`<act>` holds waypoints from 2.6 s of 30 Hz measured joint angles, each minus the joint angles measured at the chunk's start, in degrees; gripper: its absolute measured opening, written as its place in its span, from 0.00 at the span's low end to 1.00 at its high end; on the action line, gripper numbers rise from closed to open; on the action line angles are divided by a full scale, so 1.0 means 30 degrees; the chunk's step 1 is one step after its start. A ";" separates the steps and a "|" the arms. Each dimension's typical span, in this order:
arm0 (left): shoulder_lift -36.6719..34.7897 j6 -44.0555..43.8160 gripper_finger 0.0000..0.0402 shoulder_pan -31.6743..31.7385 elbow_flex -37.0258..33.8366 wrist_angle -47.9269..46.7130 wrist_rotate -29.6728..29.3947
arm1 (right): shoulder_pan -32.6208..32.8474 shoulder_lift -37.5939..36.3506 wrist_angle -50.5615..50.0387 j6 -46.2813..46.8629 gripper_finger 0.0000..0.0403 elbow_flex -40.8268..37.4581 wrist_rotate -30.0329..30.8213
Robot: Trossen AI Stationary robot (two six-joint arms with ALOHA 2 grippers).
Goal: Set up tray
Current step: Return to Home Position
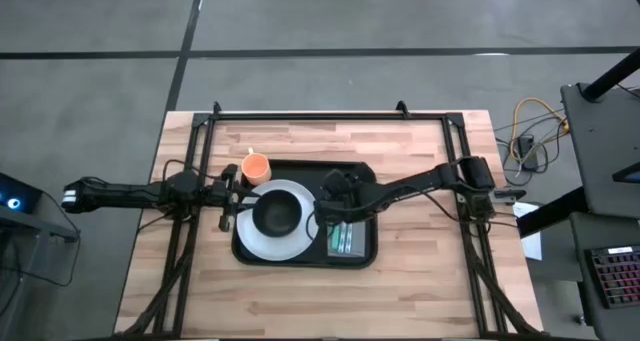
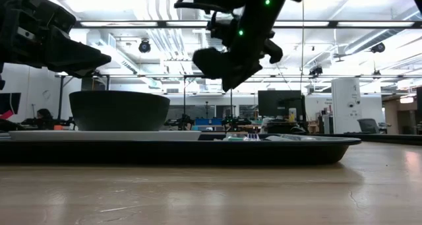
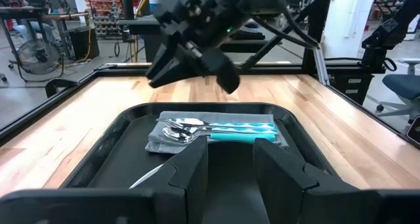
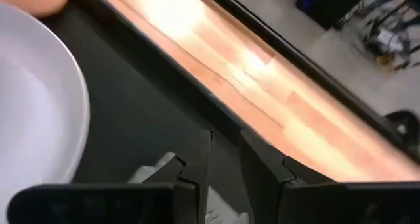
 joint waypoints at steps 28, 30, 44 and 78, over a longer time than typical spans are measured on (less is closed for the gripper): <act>0.0098 0.0000 0.26 0.0000 0.0000 -0.0003 -0.0006 | -0.4871 -0.9615 2.2495 -1.3965 0.17 -1.5020 -1.0512; 0.0098 0.0000 0.26 -0.0002 -0.0007 0.0010 0.0000 | -0.5040 -1.0715 2.3621 -1.4289 0.17 -1.6117 -1.0578; 0.0109 0.0000 0.26 0.0000 -0.0007 0.0007 -0.0001 | -0.5086 -1.7976 2.6160 -1.4938 0.17 -2.2022 -1.3366; 0.0102 0.0000 0.26 -0.0007 -0.0007 0.0001 0.0000 | -0.5047 -3.2959 2.2810 -1.5808 0.17 -2.8500 -1.3218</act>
